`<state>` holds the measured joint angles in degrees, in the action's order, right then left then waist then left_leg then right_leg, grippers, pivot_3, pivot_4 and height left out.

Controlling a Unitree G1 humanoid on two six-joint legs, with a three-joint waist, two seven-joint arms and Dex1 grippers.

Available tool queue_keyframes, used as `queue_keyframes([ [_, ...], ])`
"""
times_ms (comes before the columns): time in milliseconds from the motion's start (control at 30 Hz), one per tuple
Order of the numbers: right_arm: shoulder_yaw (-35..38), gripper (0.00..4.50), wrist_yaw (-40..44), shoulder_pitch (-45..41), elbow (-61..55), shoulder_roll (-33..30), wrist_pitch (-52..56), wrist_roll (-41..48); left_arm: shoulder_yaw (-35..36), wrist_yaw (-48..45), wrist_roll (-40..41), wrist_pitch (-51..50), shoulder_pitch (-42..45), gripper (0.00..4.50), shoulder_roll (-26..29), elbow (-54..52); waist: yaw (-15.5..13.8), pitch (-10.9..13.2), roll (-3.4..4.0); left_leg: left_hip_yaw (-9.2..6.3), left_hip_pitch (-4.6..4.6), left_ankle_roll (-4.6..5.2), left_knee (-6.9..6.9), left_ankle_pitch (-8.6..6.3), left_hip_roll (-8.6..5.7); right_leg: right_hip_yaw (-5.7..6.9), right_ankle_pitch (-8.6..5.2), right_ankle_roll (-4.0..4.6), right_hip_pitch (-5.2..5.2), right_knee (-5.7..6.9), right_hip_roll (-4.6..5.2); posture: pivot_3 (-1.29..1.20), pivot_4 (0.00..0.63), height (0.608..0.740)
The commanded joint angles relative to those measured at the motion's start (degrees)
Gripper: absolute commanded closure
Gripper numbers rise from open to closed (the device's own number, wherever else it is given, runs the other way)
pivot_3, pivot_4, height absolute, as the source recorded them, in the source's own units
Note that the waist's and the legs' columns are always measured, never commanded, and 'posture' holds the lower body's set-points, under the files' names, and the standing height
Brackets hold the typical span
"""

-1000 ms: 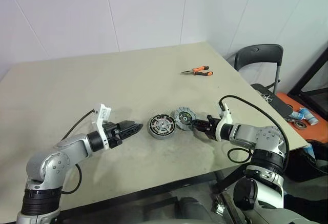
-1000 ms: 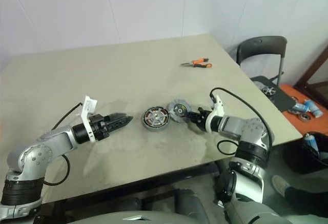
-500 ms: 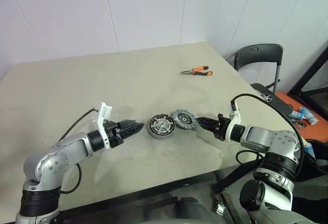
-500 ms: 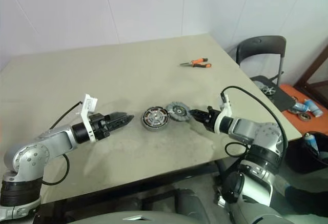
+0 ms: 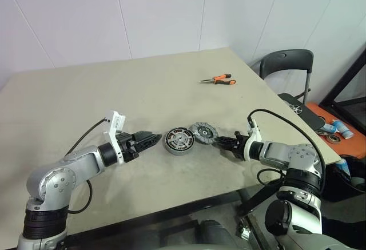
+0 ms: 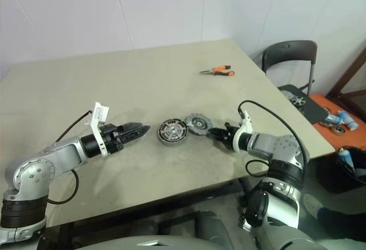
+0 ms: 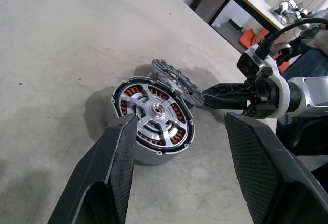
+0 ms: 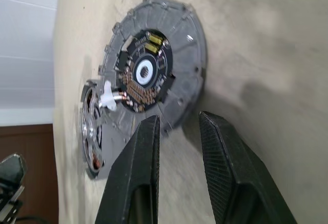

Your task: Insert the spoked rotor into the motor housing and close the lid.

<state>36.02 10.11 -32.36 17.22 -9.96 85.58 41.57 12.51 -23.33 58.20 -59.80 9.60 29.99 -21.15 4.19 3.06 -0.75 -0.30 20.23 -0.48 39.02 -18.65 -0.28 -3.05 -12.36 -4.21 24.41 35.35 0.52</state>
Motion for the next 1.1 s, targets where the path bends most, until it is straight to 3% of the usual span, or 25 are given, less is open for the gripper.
queue_keyframes([
  [33, -1.3, 3.2, -0.24, -2.35, 1.56, 2.13, -2.12, -0.31, 0.72, 0.58, 1.48, 0.08, 0.55, 1.62, -0.2, -2.62, 0.09, 0.0, 0.0, 0.0, 0.0, 0.0, 0.0, 0.0, 0.01, 0.0, 0.0, 0.0, 0.0, 0.0, -0.01, 0.0, 0.0, 0.74],
  [300, -2.42, 3.2, 1.07, -1.6, -0.12, 2.63, -3.26, 0.27, 0.52, 1.11, 1.73, 0.11, 0.21, 1.62, -0.51, -3.21, 0.17, 0.0, 0.0, -0.01, 0.03, 0.0, -0.01, 0.0, 0.01, 0.0, 0.03, 0.02, 0.03, -0.01, 0.0, 0.0, 0.0, 0.74],
  [500, -4.06, 4.48, 5.25, 0.68, -6.41, 1.98, -3.03, 3.98, 0.32, 0.53, 1.62, 0.53, 0.06, 1.62, -0.22, -2.76, 0.16, -0.01, 0.02, 0.0, 0.01, 0.0, -0.02, 0.0, 0.01, 0.0, 0.03, 0.01, 0.03, 0.0, 0.0, 0.0, 0.0, 0.74],
  [767, -21.92, 4.48, 13.86, 6.37, -26.75, -2.86, -6.51, 4.84, -0.57, -1.47, 0.39, 1.37, 0.73, 1.62, 0.07, -1.05, 0.12, 0.03, 0.08, -0.01, 0.07, 0.0, -0.11, -0.01, 0.02, 0.02, 0.01, -0.02, 0.15, 0.0, -0.01, 0.0, 0.0, 0.74],
  [967, -39.54, 4.48, 17.04, 10.07, -32.3, -10.3, -22.26, -7.54, -0.85, -3.01, -0.73, 1.92, 0.87, 1.62, 0.14, -0.03, 0.02, 0.02, 0.06, 0.01, 0.04, 0.0, -0.14, 0.0, 0.02, 0.03, -0.05, -0.09, 0.15, 0.0, -0.01, 0.0, 0.0, 0.74],
  [1100, -46.04, 4.48, 18.25, 10.14, -31.14, -13.07, -31.27, -15.01, -0.72, -3.65, -1.14, 2.27, -0.04, 1.62, 0.18, -0.3, -0.03, 0.01, 0.04, 0.04, 0.02, 0.0, -0.13, 0.0, 0.01, -0.01, -0.06, -0.07, 0.14, 0.0, 0.0, 0.0, 0.0, 0.74],
])
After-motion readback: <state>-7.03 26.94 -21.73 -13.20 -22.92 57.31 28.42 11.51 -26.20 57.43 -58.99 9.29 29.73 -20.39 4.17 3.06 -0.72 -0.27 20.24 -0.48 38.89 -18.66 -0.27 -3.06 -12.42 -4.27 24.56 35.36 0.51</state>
